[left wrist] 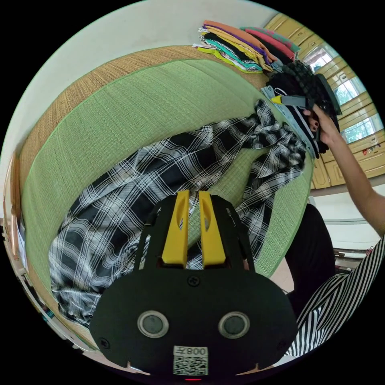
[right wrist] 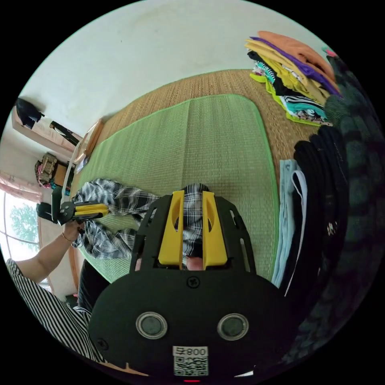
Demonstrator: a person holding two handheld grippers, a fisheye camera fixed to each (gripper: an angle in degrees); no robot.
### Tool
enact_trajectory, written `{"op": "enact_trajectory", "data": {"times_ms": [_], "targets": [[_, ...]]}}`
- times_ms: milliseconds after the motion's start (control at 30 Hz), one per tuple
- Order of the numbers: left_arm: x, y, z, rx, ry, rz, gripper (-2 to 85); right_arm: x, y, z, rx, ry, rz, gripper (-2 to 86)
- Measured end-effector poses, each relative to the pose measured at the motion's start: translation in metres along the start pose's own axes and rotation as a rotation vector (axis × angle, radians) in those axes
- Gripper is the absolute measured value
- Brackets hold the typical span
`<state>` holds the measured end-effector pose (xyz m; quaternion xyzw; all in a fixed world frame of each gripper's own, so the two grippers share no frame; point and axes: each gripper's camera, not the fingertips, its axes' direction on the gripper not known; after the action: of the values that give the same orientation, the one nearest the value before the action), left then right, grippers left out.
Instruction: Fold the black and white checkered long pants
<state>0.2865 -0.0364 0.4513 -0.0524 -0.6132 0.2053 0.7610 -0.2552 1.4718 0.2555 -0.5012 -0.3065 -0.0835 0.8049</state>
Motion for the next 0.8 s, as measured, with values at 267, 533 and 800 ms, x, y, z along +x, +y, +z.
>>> {"op": "enact_trajectory", "data": {"times_ms": [267, 533, 800], "targets": [[-0.01, 0.015, -0.005, 0.035, -0.03, -0.01, 1.1, -0.001, -0.057, 0.047, -0.11, -0.032, 0.04, 1.8], [-0.042, 0.045, -0.068, 0.327, 0.002, -0.09, 0.6, -0.052, -0.121, -0.065, 0.206, -0.08, -0.121, 0.2], [-0.045, 0.058, -0.04, 0.311, 0.134, -0.028, 0.9, -0.017, -0.102, -0.057, 0.178, 0.02, 0.01, 0.0]]}}
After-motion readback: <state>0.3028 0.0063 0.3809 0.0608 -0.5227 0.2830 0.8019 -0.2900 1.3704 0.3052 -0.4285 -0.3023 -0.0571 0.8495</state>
